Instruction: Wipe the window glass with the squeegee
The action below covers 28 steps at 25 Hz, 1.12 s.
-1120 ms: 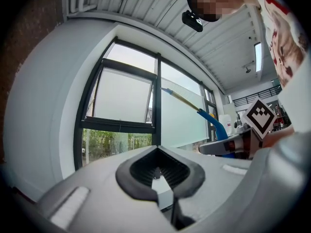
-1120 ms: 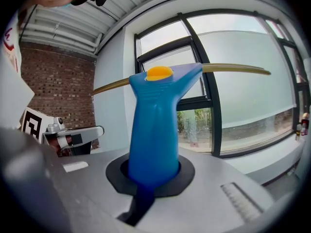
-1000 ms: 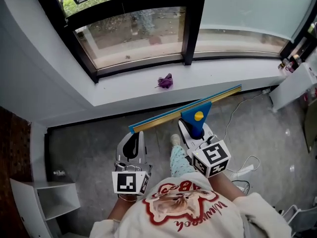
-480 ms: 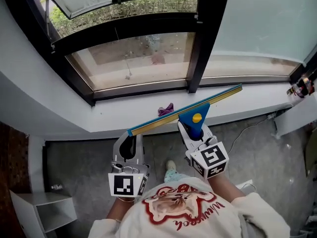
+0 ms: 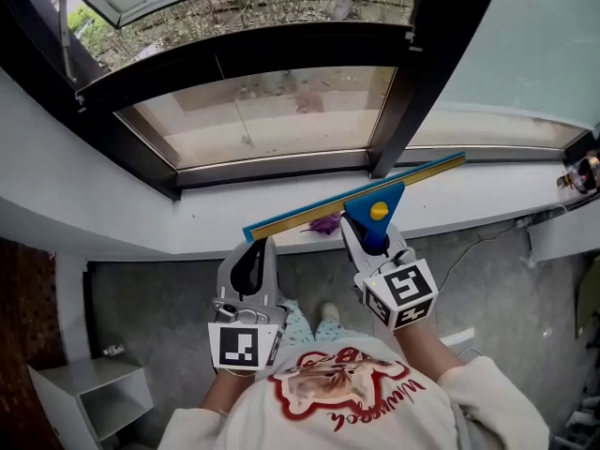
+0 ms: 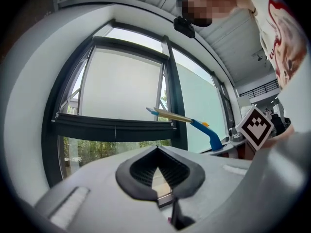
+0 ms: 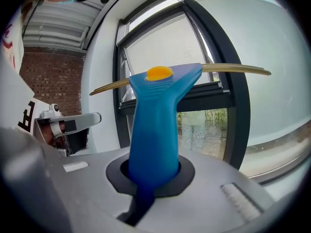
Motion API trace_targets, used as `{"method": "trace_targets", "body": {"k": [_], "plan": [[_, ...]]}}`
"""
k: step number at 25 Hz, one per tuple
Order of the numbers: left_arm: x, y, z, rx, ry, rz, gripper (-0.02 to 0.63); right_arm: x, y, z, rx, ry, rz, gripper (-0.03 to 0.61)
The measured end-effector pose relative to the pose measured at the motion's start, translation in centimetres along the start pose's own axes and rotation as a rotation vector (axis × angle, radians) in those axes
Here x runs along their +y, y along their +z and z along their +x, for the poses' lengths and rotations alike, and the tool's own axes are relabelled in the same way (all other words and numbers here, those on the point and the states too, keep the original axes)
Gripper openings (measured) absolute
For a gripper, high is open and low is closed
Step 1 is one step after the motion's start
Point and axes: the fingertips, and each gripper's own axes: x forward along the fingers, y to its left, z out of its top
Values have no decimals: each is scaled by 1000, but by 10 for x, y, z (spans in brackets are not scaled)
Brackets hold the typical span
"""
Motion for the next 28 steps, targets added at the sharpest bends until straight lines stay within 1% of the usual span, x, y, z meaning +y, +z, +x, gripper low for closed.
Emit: {"method": "trace_targets", "body": {"k": [6,10,12,15,17,19,22,24,26,28], "plan": [[47,-14,53,17,-92,-34,0,-11,11,50,2,-91,29,28],[81,-30,89,33,-146,-37,0,-24,6,96,-5,-159,72,28],[95,-45,104,38,-150,-32,1,-30,1,119,-19,-166,92,28],[115,-75,126,26,-119,-18,0,-41,-14,155,-36,-145,112,28],[122,-96,136,-3,-98,-19,0,-50,-34,176,-33,-125,111,28],[127,-124,147,-42,-85,-17,0,-66,-58,198,-42,-125,79,28],[132,-188,163,-58,-92,-6,0,-95,-97,231,-68,-158,3,28],[137,-232,175,-72,-103,7,0,-114,-121,251,-93,-170,-27,28],[142,-268,182,-97,-103,35,0,-126,-140,269,-129,-145,-14,28],[144,-298,183,-108,-89,71,0,-132,-159,284,-144,-99,2,26]]}}
